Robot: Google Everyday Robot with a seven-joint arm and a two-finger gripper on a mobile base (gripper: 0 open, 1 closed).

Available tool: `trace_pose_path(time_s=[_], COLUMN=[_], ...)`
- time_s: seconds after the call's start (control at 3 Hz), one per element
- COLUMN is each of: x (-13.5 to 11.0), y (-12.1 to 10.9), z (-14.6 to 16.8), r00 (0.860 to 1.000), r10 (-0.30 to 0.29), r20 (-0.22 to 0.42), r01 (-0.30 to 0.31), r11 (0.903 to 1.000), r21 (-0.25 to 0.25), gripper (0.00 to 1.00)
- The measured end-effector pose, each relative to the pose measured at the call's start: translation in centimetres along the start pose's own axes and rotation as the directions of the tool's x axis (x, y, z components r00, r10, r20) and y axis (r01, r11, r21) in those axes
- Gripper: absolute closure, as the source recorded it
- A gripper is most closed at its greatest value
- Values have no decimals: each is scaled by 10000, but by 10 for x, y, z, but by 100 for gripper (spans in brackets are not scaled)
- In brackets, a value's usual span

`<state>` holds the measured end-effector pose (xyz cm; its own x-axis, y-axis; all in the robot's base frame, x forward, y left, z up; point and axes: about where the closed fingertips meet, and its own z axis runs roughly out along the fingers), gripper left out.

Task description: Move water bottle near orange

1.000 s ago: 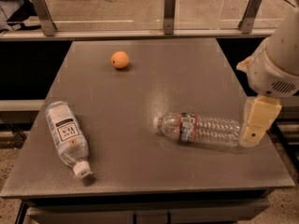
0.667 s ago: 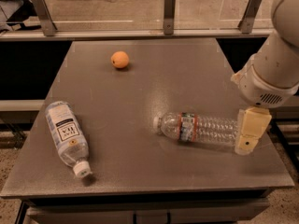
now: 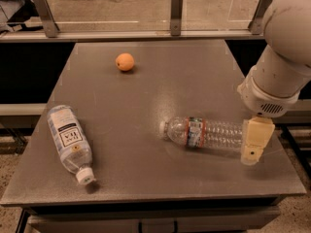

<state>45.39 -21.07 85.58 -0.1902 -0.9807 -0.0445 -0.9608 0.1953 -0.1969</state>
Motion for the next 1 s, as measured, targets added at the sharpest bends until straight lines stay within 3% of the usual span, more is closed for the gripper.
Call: trace_pose_path(time_s=[1.0], x=[-1], y=[0], z=[-1], r00=[10000], r10=[-33], r20=[2], r01=[33], r11=[10000], r21=[36], gripper=[65])
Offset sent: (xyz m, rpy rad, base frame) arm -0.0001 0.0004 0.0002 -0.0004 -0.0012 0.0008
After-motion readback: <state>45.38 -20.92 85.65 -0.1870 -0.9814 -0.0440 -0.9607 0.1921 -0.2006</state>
